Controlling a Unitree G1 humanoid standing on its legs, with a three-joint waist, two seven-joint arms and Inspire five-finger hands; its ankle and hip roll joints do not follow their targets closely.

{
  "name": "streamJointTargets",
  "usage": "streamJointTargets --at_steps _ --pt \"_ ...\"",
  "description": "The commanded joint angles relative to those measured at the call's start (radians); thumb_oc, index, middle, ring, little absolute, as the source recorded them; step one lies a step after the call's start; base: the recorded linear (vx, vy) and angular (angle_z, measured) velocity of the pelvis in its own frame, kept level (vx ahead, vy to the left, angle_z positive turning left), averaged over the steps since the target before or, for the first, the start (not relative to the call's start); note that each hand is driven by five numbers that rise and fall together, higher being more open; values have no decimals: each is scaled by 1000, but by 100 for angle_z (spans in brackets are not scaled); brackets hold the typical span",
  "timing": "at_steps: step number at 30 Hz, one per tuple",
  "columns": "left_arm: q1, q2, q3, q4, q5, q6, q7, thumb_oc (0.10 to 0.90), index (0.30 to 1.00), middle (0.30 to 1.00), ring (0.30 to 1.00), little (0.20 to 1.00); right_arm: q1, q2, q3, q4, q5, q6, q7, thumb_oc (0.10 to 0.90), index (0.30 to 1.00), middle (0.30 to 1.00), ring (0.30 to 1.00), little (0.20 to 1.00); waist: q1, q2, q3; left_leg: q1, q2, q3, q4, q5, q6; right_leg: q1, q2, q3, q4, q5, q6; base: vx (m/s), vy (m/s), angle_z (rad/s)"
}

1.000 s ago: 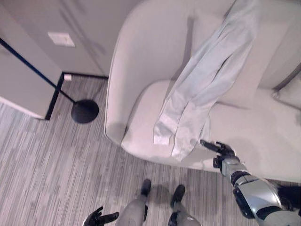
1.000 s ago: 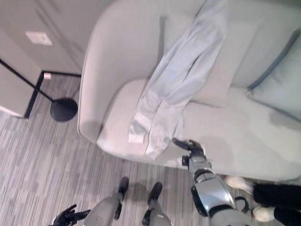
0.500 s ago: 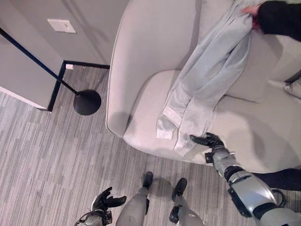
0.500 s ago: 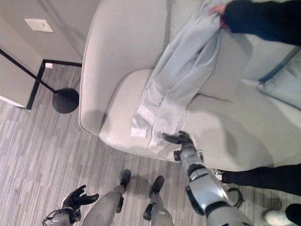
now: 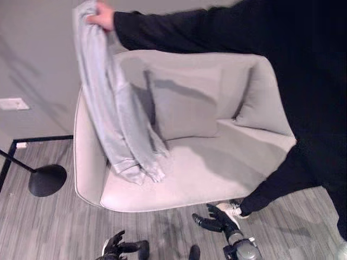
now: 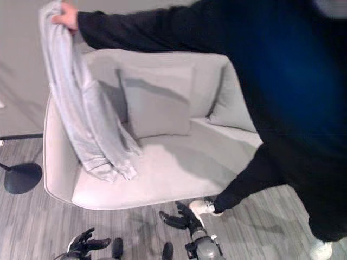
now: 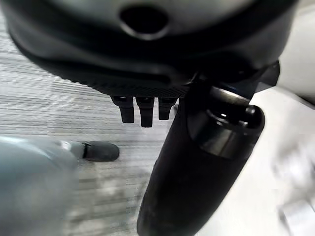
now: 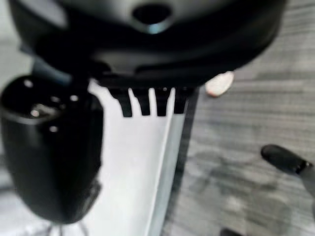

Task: Hang the clothes on the sofa on the clothes rack.

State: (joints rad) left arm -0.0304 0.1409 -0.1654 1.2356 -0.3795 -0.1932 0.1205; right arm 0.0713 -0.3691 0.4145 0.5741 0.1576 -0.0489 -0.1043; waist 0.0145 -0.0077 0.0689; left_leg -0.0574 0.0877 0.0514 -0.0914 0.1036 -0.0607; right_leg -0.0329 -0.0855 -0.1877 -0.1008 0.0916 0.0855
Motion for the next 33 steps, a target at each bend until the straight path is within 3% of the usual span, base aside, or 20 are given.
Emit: streamJointTargets --at_steps 1,5,10,14,16,17,18,19,21,22,24,27,31,32,33 --pt "-37 27 -40 65 47 -19 6 800 900 900 900 900 -141 34 -23 -57 -68 -60 -1 800 900 900 900 900 38 -35 -4 -10 -5 -6 16 -71 -6 48 -18 6 33 -139 14 18 -35 -4" --pt "-34 22 -40 67 49 -15 4 800 900 900 900 900 -148 31 -15 -52 -122 -54 -15 800 900 900 900 900 41 -32 -14 2 -1 -6 16 -70 -8 63 -12 6 31 -147 10 20 -47 -1" --pt "10 2 3 78 10 -18 6 800 900 900 900 900 -157 -18 -2 -59 -297 -50 -77 800 900 900 900 900 64 -25 -17 2 24 -31 16 -48 -26 95 25 -23 19 -170 -13 -22 -96 22" --pt "18 -21 77 55 -179 -33 -5 800 900 900 900 900 -179 -51 4 -24 -289 -66 -94 800 900 900 900 900 87 -39 62 -141 17 -67 281 -98 -49 126 26 -70 19 -191 -41 -95 -60 63" --pt "31 -27 121 43 -259 -33 -6 800 900 900 900 900 -212 -68 11 10 -305 -58 -102 800 900 900 900 900 98 -31 65 -147 51 -80 255 -82 -56 135 27 -73 17 -195 -34 66 166 48" --pt "39 -24 136 51 -268 -36 6 800 900 900 900 900 -247 -71 10 48 -291 -56 -114 800 900 900 900 900 106 -28 60 -149 107 -91 190 -36 -60 138 13 -71 21 -193 -19 108 203 9" --pt "38 -24 137 51 -267 -36 6 800 900 900 900 900 -249 -70 11 50 -290 -57 -115 800 900 900 900 900 106 -28 62 -144 107 -90 183 -32 -61 139 13 -70 21 -193 -20 205 357 -2" --pt "34 -23 149 96 -278 -30 14 800 900 900 900 900 -289 -63 10 78 -261 -59 -127 800 900 900 900 900 104 -25 61 -163 174 -58 94 22 -74 151 -11 -77 21 -205 3 123 195 -4" --pt "33 -20 157 115 -278 -31 25 800 900 900 900 900 -301 -65 8 90 -250 -59 -135 800 900 900 900 900 104 -22 60 -169 201 -26 60 45 -81 164 -25 -77 20 -211 14 313 499 14" --pt "37 1 132 115 -208 -22 29 800 900 900 900 900 -301 -61 -19 129 -252 -42 -150 800 900 900 900 900 105 -13 21 -157 178 2 92 28 -83 194 -88 -75 58 -214 43 496 782 21" --pt "23 38 107 95 -151 -25 38 800 900 900 900 900 -315 -38 -41 187 -244 -32 -170 800 900 900 900 900 114 -34 7 -176 128 7 138 -3 -57 183 -135 -79 107 -195 57 344 549 14" --pt "-7 96 74 59 -93 -30 55 800 900 900 900 900 -374 -8 -61 259 -251 -29 -224 800 900 900 900 900 127 -53 3 -165 72 31 112 -26 -16 114 -175 -74 218 -181 73 114 303 0" --pt "-26 131 57 51 -66 -25 54 800 900 900 900 900 -426 21 -64 295 -256 -22 -263 800 900 900 900 900 121 -54 22 -124 15 54 84 -54 36 18 -204 -72 393 -125 81 89 297 0" --pt "-18 133 42 55 -50 -23 44 800 900 900 900 900 -425 33 -54 311 -253 -23 -266 800 900 900 900 900 105 -46 40 -71 -8 62 52 -69 54 -32 -167 -51 453 -138 72 167 286 -17" --pt "-13 128 34 48 -45 -25 38 800 900 900 900 900 -426 31 -50 316 -251 -25 -264 800 900 900 900 900 101 -41 43 -63 -12 58 42 -67 53 -48 -141 -41 427 -152 66 148 200 -22"
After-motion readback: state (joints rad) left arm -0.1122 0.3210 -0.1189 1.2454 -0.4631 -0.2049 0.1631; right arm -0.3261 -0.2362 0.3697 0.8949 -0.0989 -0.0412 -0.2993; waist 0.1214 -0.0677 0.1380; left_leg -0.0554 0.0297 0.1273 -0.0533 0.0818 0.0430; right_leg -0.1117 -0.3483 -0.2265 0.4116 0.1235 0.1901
